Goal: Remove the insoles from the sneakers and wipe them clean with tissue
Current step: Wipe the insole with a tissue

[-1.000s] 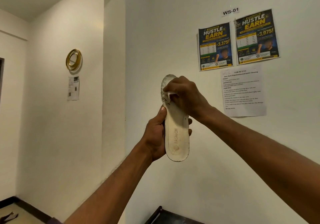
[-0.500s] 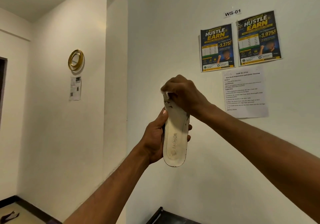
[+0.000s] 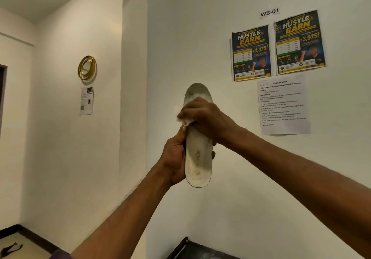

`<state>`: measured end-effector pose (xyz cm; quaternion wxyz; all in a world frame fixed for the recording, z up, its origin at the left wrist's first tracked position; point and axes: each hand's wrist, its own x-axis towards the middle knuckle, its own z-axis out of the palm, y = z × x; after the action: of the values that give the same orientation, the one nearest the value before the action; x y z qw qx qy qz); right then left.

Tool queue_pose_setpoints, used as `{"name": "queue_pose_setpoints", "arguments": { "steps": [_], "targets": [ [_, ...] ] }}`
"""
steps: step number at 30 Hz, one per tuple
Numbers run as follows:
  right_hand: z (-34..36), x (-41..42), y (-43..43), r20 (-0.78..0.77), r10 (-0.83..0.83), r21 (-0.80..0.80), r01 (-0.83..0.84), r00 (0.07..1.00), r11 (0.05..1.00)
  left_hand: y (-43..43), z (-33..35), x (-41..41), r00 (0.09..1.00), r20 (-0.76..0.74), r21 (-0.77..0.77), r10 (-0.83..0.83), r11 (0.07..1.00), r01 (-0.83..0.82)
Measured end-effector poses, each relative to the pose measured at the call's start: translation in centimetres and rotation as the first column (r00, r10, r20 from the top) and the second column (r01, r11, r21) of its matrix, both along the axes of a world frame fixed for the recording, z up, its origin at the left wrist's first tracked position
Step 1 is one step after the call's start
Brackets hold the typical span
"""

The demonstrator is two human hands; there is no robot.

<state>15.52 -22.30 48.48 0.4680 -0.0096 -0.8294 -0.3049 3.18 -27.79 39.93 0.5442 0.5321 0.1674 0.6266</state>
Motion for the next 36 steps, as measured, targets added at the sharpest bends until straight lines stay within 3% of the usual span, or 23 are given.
{"name": "queue_pose_setpoints", "arguments": {
  "steps": [4, 7, 8, 11, 15, 19, 22, 26, 29, 33, 36],
  "targets": [
    [0.1, 0.4, 0.1, -0.184, 0.032, -0.098, -0.05, 0.982, 0.994, -0.1, 0.3, 0.2, 1.0, -0.009, 0.0, 0.014, 1.0, -0.014],
    [-1.5, 0.0, -0.2, -0.007, 0.025, -0.031, -0.025, 1.0, 0.999, 0.1, 0.3, 0.1, 0.998, 0.049, 0.003, 0.036, 0.999, -0.036],
    [-1.5, 0.1, 0.0, -0.022, 0.026, -0.053, -0.027, 0.999, 0.998, 0.1, 0.3, 0.0, 0.998, 0.051, -0.002, 0.042, 0.999, -0.042],
    [-1.1, 0.9, 0.4, -0.217, 0.026, -0.131, -0.055, 0.976, 0.99, -0.1, 0.4, 0.3, 0.999, 0.049, -0.02, 0.022, 1.0, -0.021],
    [-2.6, 0.5, -0.2, -0.024, 0.014, -0.044, -0.015, 1.0, 0.999, 0.4, 0.4, 0.2, 0.995, 0.094, 0.005, 0.041, 0.999, -0.042],
    [-1.9, 1.1, 0.0, -0.179, 0.019, -0.139, -0.044, 0.984, 0.989, 0.3, 0.6, 0.7, 0.994, 0.096, -0.011, 0.043, 0.999, -0.043],
    [-2.7, 0.7, -0.5, -0.011, 0.018, -0.07, -0.019, 1.0, 0.997, 0.8, 0.6, 0.1, 0.987, 0.15, 0.022, 0.066, 0.997, -0.071],
    [-2.7, 1.6, -0.3, -0.104, 0.035, -0.143, -0.049, 0.994, 0.988, 0.3, 1.0, 0.1, 0.987, 0.152, 0.015, 0.047, 0.999, -0.05],
    [-4.1, 1.1, -0.5, 0.084, 0.053, -0.068, -0.047, 0.995, 0.997, 0.3, 0.9, -0.1, 0.983, 0.151, 0.047, 0.1, 0.993, -0.108],
    [-4.0, 0.9, -0.6, -0.019, 0.066, -0.103, -0.068, 0.998, 0.992, 0.3, 1.1, -0.2, 0.975, 0.181, 0.043, 0.13, 0.989, -0.14],
    [-4.9, -0.1, -0.9, 0.121, 0.063, -0.027, -0.061, 0.991, 0.998, 0.5, 1.1, -0.7, 0.976, 0.136, -0.023, 0.168, 0.986, -0.166]
  ]
}}
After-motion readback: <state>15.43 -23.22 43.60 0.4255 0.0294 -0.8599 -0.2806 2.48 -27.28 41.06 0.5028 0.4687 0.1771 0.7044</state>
